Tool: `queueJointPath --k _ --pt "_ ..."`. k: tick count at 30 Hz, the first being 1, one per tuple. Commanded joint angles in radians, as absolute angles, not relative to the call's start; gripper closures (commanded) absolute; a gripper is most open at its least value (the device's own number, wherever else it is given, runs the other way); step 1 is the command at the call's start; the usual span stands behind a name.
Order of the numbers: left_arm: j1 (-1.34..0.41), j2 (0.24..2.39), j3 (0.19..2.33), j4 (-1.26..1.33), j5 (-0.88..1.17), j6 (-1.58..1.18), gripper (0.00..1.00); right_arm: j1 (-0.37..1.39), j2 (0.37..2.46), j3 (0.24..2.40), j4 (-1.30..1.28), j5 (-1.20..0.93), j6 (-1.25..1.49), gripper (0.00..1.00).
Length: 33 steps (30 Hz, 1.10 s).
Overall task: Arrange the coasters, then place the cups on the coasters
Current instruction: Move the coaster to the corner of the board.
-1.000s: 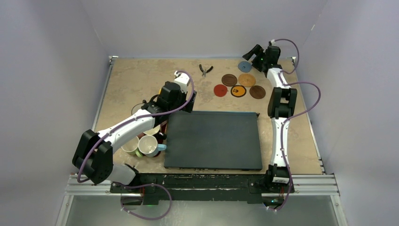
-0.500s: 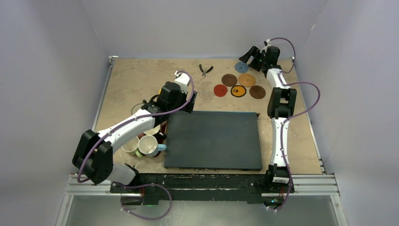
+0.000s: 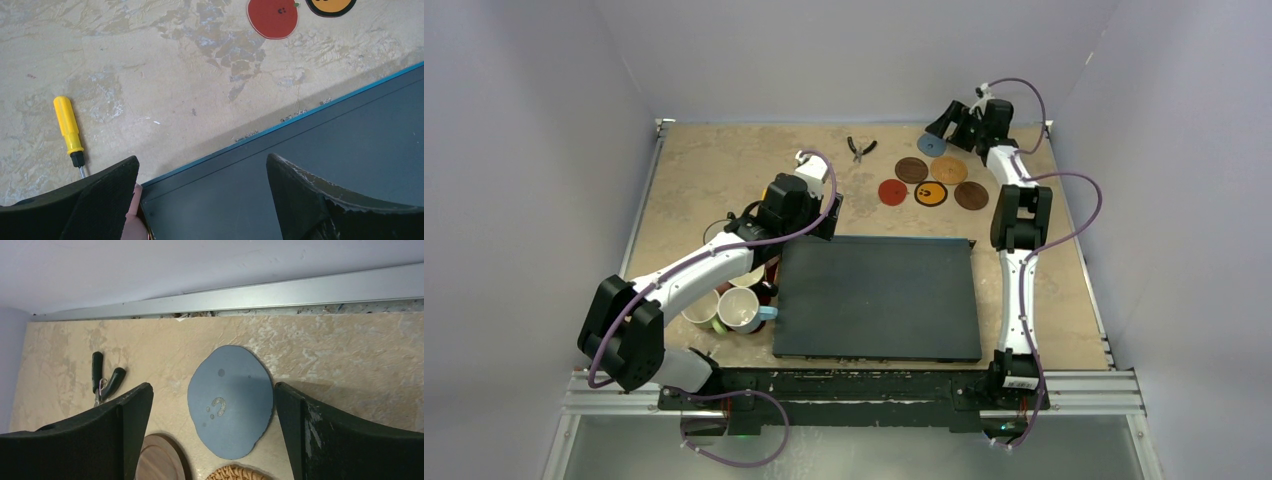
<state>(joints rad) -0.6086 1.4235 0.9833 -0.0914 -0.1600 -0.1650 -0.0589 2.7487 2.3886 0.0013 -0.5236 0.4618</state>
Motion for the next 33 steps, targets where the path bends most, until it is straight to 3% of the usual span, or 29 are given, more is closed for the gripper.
queueJointPath --k 1,23,33 --pt "-0.604 1.414 1.009 -0.065 -0.15 -0.176 0.07 -0.026 2.775 2.316 -0.191 -0.538 0.429 0.05" --pt "-0.604 1.41 1.009 -0.066 -0.155 -0.175 0.07 -0.009 2.689 2.201 -0.156 -0.381 0.455 0.02" --pt "-0.573 1.393 1.004 -0.053 -0.153 -0.187 0.06 -0.041 2.504 2.008 -0.013 -0.133 0.603 0.02"
